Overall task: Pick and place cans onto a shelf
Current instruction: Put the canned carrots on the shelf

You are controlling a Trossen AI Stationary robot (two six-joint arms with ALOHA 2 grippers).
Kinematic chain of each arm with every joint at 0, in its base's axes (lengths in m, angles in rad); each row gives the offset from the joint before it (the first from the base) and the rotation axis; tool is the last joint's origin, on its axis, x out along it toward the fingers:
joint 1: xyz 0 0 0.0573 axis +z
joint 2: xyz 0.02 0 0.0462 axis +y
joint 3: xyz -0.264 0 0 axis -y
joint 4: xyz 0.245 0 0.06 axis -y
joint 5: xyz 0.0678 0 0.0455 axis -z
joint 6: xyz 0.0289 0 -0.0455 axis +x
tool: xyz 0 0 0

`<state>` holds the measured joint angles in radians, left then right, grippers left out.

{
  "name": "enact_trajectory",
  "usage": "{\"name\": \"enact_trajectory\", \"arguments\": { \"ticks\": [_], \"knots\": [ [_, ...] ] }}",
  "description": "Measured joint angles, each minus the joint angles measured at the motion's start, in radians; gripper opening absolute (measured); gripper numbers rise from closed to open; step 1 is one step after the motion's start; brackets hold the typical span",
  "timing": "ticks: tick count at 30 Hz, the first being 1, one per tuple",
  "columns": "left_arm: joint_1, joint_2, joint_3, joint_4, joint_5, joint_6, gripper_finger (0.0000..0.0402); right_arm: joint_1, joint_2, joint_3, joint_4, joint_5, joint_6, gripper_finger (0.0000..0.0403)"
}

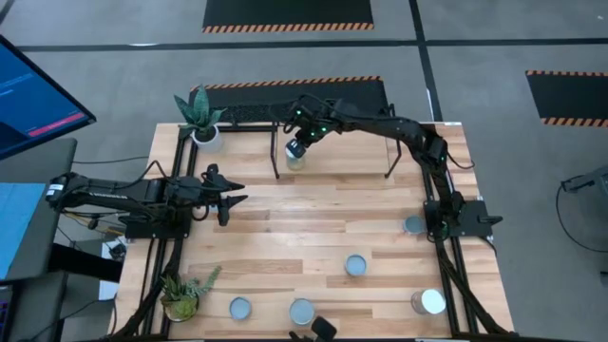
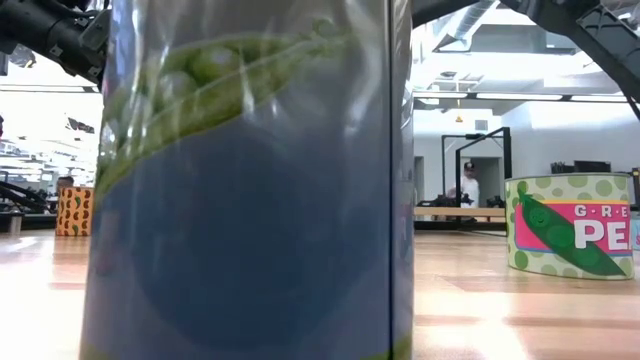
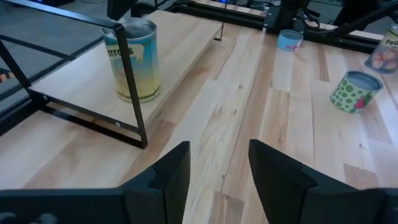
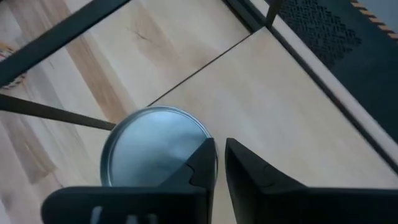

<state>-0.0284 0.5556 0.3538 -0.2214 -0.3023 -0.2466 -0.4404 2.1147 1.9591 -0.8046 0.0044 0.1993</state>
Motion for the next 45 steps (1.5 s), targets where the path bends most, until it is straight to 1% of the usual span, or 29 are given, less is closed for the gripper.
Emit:
{"name": "enact_trajectory", "arguments": {
  "ticks": [4,8,12,14,17,19,24,26,28,31,34,36,41,45],
  "knots": [
    [0.0,0.0,0.0,0.0,0.0,0.0,0.0153,-0.008,-0.003,0.002,0.033,0.02,-0.022,0.0071],
    [0.0,0.0,0.0,0.0,0.0,0.0,0.0153,-0.022,-0.024,0.073,0.005,0.022,-0.024,0.0075],
    [0.0,0.0,0.0,0.0,0.0,0.0,0.0153,-0.014,-0.042,0.156,-0.135,0.016,-0.015,0.0075],
    [0.0,0.0,0.0,0.0,0.0,0.0,0.0153,0.01,-0.04,0.187,-0.258,-0.021,0.013,0.0075],
    [0.0,0.0,0.0,-0.005,0.0,0.0,0.0153,0.065,-0.036,0.194,-0.389,-0.063,0.073,0.0075],
    [0.0,0.0,0.0,-0.013,0.0,-0.003,0.0153,0.111,-0.032,0.181,-0.453,-0.047,0.109,0.0075],
    [0.0,0.0,0.0,-0.016,0.0,-0.011,0.0153,0.226,-0.031,0.146,-0.406,0.088,0.164,0.0075],
    [0.0,0.0,0.0,-0.016,0.0,-0.011,0.0153,0.247,-0.028,0.146,-0.377,0.104,0.158,0.0075],
    [0.0,0.0,0.0,-0.016,0.0,-0.012,0.0153,0.256,0.002,0.15,-0.327,0.123,0.152,0.0075],
    [0.0,0.0,0.0,-0.016,0.002,-0.012,0.0153,0.245,0.043,0.144,-0.328,0.123,0.142,0.0075],
    [0.0,0.0,0.0,-0.016,0.005,-0.013,0.0153,0.224,0.068,0.145,-0.327,0.081,0.142,0.0075],
    [0.0,0.0,0.0,-0.018,0.006,-0.019,0.0153,0.221,0.084,0.147,-0.334,0.077,0.138,0.0075],
    [0.0,0.001,0.0,-0.033,0.002,-0.018,0.0153,0.204,0.082,0.147,-0.331,0.072,0.112,0.0075],
    [0.0,0.001,0.0,-0.035,0.0,-0.006,0.0153,0.166,0.084,0.147,-0.325,0.077,0.089,0.0075]
  ]
}}
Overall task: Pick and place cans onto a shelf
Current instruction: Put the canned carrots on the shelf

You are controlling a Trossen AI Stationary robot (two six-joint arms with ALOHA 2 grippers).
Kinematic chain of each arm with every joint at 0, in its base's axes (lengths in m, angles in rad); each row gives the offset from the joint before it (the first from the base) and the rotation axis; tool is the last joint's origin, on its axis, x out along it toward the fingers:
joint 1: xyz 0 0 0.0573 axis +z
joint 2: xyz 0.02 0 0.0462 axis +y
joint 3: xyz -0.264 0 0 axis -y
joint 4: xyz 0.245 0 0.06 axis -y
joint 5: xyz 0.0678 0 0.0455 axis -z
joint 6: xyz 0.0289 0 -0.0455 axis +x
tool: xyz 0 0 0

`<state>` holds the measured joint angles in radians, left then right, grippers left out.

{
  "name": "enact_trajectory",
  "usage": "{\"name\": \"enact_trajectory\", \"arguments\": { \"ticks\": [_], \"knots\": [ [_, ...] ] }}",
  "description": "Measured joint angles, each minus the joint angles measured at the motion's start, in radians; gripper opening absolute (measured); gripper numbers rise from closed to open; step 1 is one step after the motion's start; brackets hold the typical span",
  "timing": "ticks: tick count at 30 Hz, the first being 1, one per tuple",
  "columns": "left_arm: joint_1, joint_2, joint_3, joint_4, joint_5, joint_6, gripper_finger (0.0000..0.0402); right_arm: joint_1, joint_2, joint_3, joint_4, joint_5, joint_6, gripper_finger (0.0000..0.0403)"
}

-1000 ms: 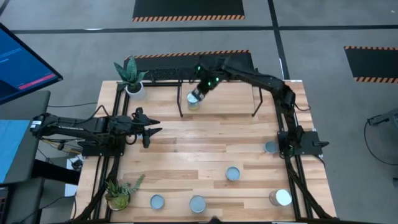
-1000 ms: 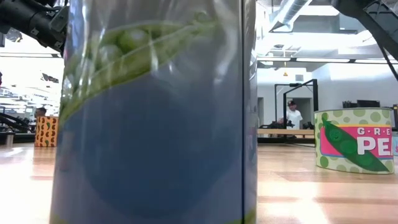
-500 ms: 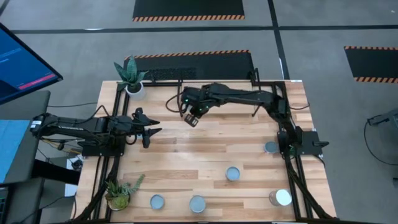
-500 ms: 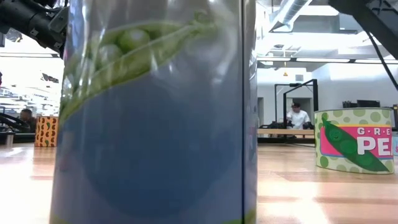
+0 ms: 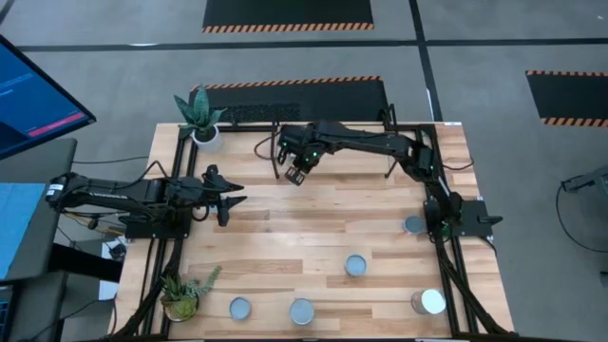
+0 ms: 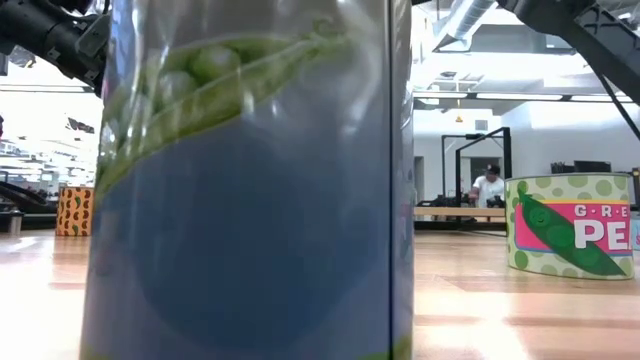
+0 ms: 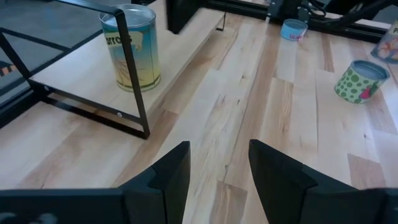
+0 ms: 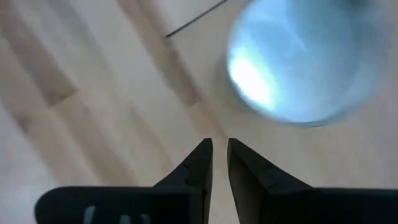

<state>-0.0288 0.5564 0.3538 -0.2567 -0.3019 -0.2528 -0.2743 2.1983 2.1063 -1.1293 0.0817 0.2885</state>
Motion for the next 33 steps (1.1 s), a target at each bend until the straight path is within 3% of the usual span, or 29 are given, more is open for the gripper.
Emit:
{"name": "enact_trajectory", "arguments": {
  "ticks": [21,23,29,33],
  "knots": [
    [0.0,0.0,0.0,0.0,-0.026,0.005,0.0153,-0.137,0.0,0.0,0.138,-0.004,-0.05,0.0075],
    [0.0,0.0,0.0,0.0,-0.026,0.005,0.0153,-0.143,0.0,0.0,0.127,-0.043,-0.037,0.0075],
    [0.0,0.0,0.0,0.0,-0.026,0.008,0.0153,-0.117,0.006,0.0,0.163,-0.326,-0.035,0.0075],
    [0.0,0.0,0.0,0.0,-0.027,0.008,0.0153,-0.081,0.052,-0.001,0.247,-0.343,-0.035,0.0075]
  ]
}}
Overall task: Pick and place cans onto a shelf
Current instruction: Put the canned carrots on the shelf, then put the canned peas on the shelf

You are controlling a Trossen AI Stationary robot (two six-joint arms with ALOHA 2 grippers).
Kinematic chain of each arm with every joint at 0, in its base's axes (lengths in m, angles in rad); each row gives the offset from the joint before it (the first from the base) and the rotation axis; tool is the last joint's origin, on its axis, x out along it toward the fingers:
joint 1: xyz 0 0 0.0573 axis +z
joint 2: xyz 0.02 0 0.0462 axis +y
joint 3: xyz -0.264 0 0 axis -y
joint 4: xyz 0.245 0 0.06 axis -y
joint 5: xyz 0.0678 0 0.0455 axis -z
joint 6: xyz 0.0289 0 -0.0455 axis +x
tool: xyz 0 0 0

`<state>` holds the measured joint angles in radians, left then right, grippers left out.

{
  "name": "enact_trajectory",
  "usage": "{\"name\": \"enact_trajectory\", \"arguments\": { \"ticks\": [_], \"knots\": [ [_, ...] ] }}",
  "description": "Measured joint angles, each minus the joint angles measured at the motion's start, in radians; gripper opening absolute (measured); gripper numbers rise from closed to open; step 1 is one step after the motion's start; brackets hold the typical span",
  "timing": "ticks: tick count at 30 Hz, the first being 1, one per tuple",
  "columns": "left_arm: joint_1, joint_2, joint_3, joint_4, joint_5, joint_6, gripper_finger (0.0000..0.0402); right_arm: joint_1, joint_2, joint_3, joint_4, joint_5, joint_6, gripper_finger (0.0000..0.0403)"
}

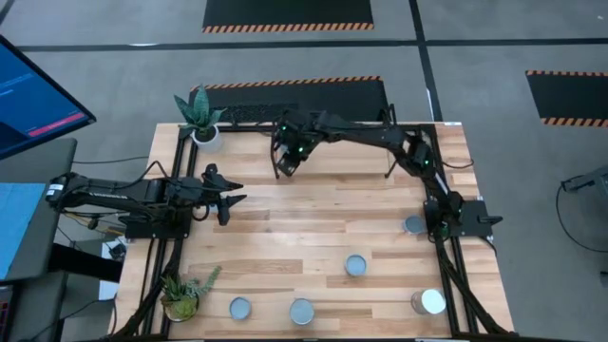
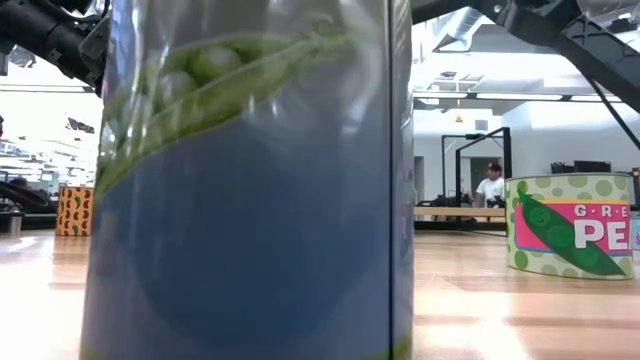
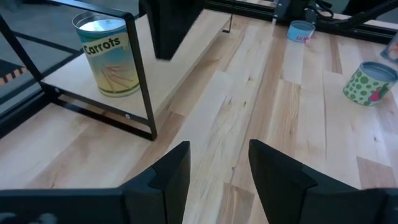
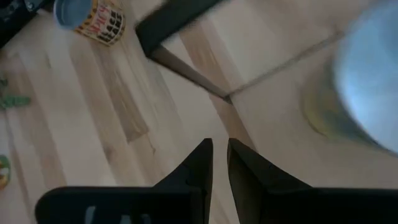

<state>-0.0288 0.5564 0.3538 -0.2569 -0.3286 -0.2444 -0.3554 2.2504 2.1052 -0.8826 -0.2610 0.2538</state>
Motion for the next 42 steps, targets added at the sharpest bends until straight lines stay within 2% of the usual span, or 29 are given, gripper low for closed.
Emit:
{"name": "enact_trajectory", "arguments": {
  "ticks": [6,13,18,32,42],
  "knots": [
    [0.0,0.0,0.0,-0.001,0.003,-0.022,0.0153,0.019,0.046,0.0,0.022,0.102,0.032,0.0075],
    [0.0,0.0,0.0,-0.001,0.007,-0.021,0.0153,0.011,0.019,0.001,0.035,0.171,0.04,0.0075],
    [0.0,0.0,0.0,-0.013,0.006,-0.016,0.0153,-0.004,0.015,0.001,0.053,0.268,0.045,0.0075],
    [0.0,0.0,0.0,-0.024,0.006,-0.023,0.0153,-0.086,0.015,0.001,0.102,0.291,0.036,0.0075],
    [0.0,0.0,0.0,-0.024,0.007,-0.026,0.0153,-0.089,0.013,0.001,0.097,0.283,0.052,0.0075]
  ]
}}
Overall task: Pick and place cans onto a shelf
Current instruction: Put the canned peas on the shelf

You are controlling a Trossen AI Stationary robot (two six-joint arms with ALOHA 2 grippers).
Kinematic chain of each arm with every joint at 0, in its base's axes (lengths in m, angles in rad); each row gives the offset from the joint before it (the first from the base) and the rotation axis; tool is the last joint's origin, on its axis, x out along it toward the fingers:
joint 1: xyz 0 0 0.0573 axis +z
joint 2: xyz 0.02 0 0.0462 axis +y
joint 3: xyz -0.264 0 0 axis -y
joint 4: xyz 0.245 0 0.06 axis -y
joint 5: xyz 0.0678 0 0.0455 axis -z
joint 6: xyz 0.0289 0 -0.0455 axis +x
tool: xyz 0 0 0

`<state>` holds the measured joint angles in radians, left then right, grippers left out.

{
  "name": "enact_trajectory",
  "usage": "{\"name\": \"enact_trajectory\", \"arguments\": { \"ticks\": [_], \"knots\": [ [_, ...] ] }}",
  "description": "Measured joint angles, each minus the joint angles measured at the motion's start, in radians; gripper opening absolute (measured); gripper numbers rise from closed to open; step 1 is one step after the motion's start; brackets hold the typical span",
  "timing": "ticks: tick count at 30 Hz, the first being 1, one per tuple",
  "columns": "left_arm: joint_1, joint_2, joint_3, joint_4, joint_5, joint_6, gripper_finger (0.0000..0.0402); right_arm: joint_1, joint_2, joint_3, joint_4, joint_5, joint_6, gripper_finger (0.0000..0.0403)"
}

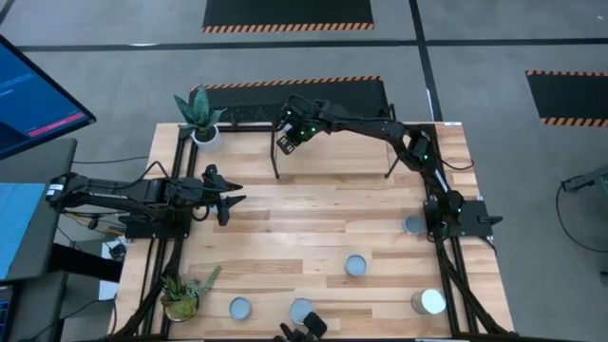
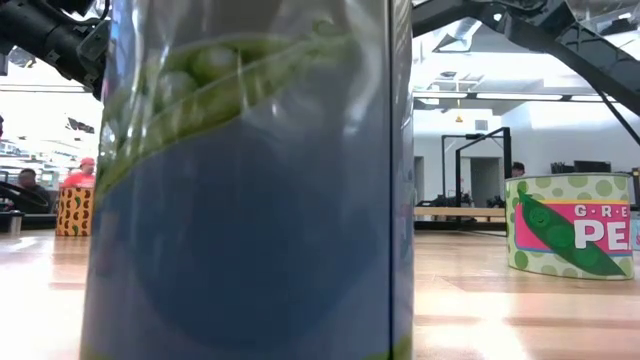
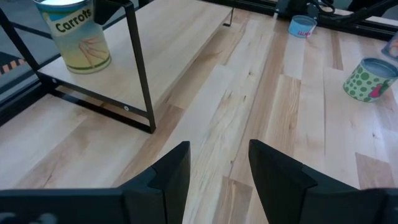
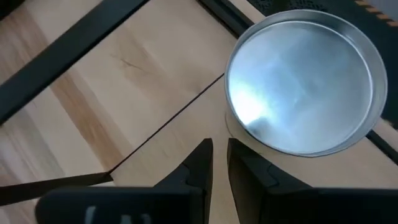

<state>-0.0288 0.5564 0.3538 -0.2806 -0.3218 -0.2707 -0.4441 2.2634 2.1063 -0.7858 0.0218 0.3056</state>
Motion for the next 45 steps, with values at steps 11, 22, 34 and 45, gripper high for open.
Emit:
{"name": "enact_trajectory", "arguments": {
  "ticks": [11,22,34,45],
  "knots": [
    [0.0,0.0,0.0,0.001,-0.015,0.0,0.0153,0.092,-0.218,0.038,-0.302,-0.362,0.036,0.0075],
    [0.0,0.0,0.0,0.009,-0.025,-0.001,0.0153,0.361,-0.342,0.031,-0.544,-0.212,-0.071,0.0075],
    [0.0,0.0,0.0,0.009,-0.026,-0.003,0.0153,0.632,-0.271,0.002,-0.571,-0.211,-0.103,0.0075],
    [0.0,0.0,0.0,0.035,-0.026,-0.218,0.0153,0.793,-0.283,0.0,-0.617,-0.139,-0.214,0.0075]
  ]
}}
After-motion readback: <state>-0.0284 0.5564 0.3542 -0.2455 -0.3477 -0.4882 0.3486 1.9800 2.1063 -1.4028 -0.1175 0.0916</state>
